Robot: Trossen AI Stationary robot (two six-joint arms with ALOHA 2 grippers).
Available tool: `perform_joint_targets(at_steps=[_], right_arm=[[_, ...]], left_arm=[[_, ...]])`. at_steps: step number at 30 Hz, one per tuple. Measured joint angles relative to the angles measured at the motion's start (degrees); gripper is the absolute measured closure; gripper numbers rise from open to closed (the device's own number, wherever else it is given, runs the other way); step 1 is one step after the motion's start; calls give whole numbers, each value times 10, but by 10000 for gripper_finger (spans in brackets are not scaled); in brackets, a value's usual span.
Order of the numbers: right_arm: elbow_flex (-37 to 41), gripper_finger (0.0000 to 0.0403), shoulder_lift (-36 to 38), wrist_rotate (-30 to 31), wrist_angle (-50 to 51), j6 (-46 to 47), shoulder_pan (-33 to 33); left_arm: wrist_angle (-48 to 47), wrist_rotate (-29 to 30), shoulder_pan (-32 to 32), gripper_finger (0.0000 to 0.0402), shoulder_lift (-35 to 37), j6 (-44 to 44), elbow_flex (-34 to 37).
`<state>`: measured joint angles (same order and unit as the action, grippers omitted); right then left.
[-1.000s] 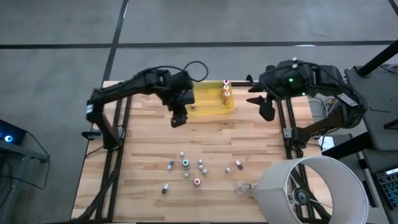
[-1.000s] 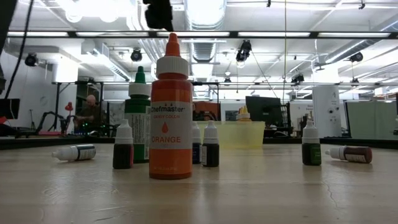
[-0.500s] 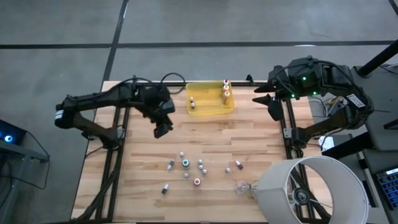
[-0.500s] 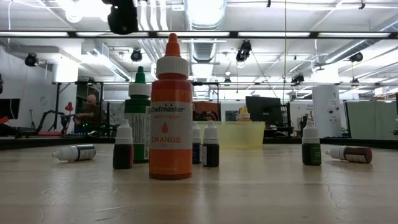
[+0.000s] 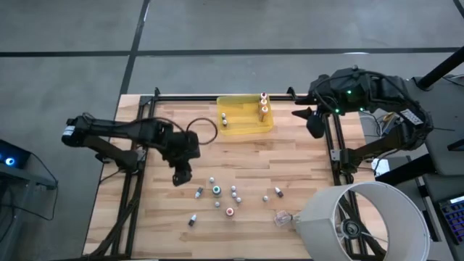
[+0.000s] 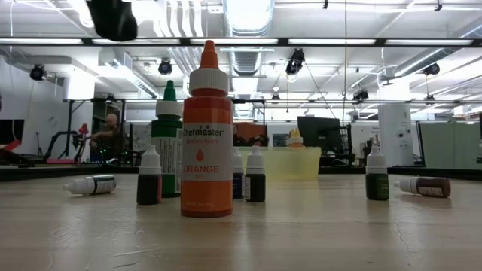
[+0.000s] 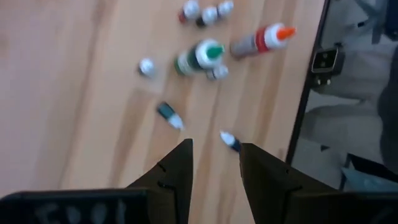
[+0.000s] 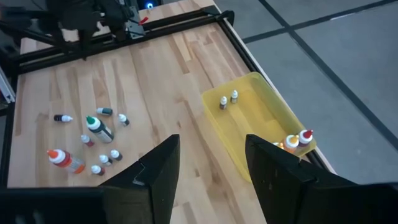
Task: Pick & Place food coloring
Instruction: Put the small dark green food coloring bottle into the yellow bin
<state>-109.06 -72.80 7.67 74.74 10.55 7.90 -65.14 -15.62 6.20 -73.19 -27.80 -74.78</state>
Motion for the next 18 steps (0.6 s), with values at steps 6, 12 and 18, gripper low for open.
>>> perform_joint_targets(at_steps=[6,12,18], right_arm=[[0,229,-1,2,0,0,0],[0,229,-1,4,0,0,0],[0,229,-1,4,0,-12,0]], left_arm=[[-2,70,71,298,3,-67,1],[-21,149,138,298,11,-128,1],[-28,185,198,298,10,-261,1]])
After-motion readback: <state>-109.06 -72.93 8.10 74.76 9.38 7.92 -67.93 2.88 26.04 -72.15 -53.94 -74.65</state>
